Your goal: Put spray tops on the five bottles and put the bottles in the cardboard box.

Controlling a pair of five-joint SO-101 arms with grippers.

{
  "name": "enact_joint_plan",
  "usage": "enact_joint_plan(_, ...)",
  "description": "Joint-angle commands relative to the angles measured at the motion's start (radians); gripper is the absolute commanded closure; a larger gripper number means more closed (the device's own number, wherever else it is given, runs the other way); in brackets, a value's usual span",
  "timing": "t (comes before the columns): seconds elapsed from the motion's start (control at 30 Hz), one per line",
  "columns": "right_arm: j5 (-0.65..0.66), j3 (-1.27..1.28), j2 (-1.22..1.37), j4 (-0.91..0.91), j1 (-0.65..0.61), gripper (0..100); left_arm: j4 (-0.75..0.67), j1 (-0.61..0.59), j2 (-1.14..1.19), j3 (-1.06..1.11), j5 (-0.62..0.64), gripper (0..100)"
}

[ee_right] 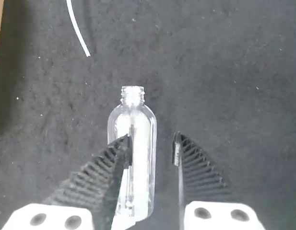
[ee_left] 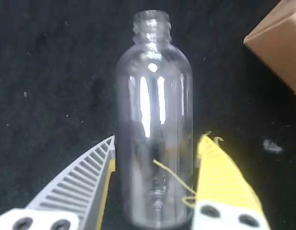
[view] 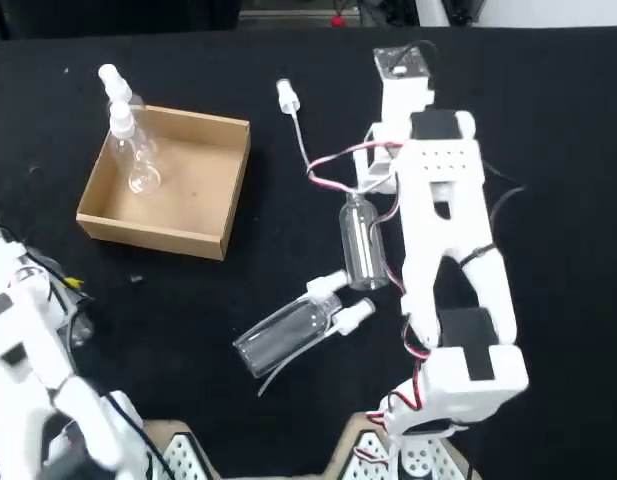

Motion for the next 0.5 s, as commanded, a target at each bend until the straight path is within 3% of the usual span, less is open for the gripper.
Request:
enact_joint_plan(0.0, 0.011, 0.071, -0.084, -0.08, -0.011, 85.3, 0.026, -0.012, 0.101, -0.113, -0.009, 73)
enact_joint_plan(0.23, 0.011, 0.088, -0.087, -0.086, -0.011, 85.3, 0.213, -0.013, 0.1, -0.255, -0.057, 73)
enact_joint_plan(0.47, 0.011, 0.093, -0.085, -0.115, 0.086, 85.3, 0.58, 0.035, 0.1, -0.65, -0.092, 74)
